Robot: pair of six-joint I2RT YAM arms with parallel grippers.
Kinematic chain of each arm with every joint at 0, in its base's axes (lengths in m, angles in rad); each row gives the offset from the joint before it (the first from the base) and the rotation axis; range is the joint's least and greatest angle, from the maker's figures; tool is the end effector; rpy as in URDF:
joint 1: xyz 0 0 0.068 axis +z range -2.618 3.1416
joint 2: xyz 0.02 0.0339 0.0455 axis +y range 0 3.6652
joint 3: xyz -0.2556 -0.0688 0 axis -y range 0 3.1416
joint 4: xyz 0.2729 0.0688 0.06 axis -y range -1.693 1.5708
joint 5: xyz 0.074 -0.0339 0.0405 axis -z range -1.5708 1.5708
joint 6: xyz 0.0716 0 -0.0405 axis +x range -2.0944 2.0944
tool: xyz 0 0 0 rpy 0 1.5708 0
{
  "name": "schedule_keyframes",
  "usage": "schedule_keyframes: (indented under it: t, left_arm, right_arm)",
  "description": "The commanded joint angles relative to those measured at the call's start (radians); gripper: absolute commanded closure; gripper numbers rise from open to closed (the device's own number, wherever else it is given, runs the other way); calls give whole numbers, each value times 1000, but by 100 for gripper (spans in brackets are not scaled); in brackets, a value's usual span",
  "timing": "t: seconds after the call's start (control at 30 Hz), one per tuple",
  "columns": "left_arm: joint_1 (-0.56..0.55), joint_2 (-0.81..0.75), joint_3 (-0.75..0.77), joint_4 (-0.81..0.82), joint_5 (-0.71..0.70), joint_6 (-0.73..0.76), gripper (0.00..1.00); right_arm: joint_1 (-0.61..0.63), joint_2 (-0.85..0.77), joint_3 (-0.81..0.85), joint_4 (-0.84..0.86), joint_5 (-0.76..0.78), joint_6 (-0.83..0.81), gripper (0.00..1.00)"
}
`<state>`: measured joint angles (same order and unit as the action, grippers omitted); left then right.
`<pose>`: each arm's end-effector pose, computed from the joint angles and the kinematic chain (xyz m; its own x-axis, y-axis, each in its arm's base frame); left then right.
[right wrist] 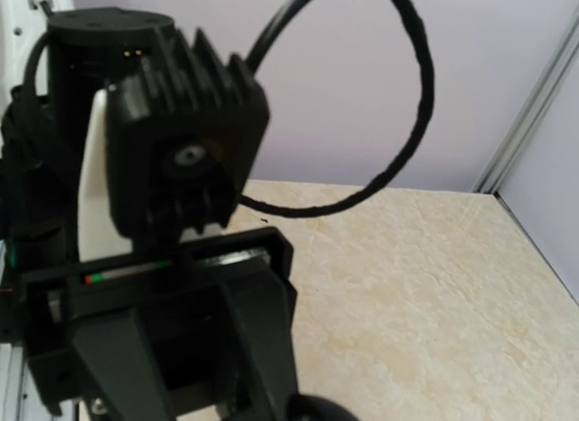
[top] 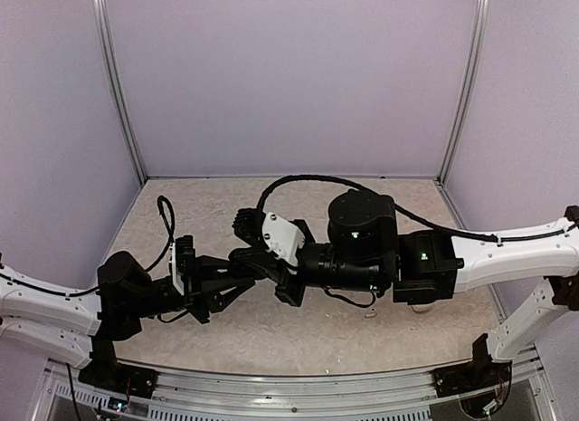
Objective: Insert the wireless bluetooth earbuds into the charging case
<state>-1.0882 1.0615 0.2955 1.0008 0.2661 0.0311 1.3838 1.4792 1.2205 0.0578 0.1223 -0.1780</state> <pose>0.1099 -0.2504 0.2240 0.1382 -0.1991 -0.9702 0.9695 0.2275 0.0914 0.0863 0.4090 0.3273 0.1322 -0.2464 -0.9601 -0.9445 0.2625 -0.1975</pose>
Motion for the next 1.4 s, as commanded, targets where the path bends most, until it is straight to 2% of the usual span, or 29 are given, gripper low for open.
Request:
schedule_keyframes:
  t: [0.0,0.37,0.9,0.93,0.97,1.07,1.13,1.17,1.2,1.37]
  left_arm:
    - [-5,0,19,27,6,14,100]
    - [-5,0,13,31,-1,11,100]
    - [-1,17,12,46,1,7,100]
    - [0,17,11,48,0,6,100]
    - [0,17,10,50,0,4,100]
    - [5,19,5,61,3,-2,100]
    - [9,22,1,70,5,-8,100]
    - [10,24,0,75,6,-9,100]
    - [12,26,-1,79,9,-12,100]
    - [24,39,-4,94,20,-21,100]
  right_arm:
    - [-11,31,13,-35,55,15,98]
    - [-8,-2,12,-21,20,9,97]
    - [4,-91,-28,129,-62,-46,92]
    - [3,-104,-42,144,-52,-44,87]
    - [4,-119,-58,160,-30,-39,75]
    - [2,-150,-96,173,53,-52,52]
    - [3,-155,-103,150,92,-80,21]
    - [3,-153,-94,123,101,-85,12]
    - [3,-148,-80,95,115,-82,8]
    - [-6,-156,-58,10,247,-2,1]
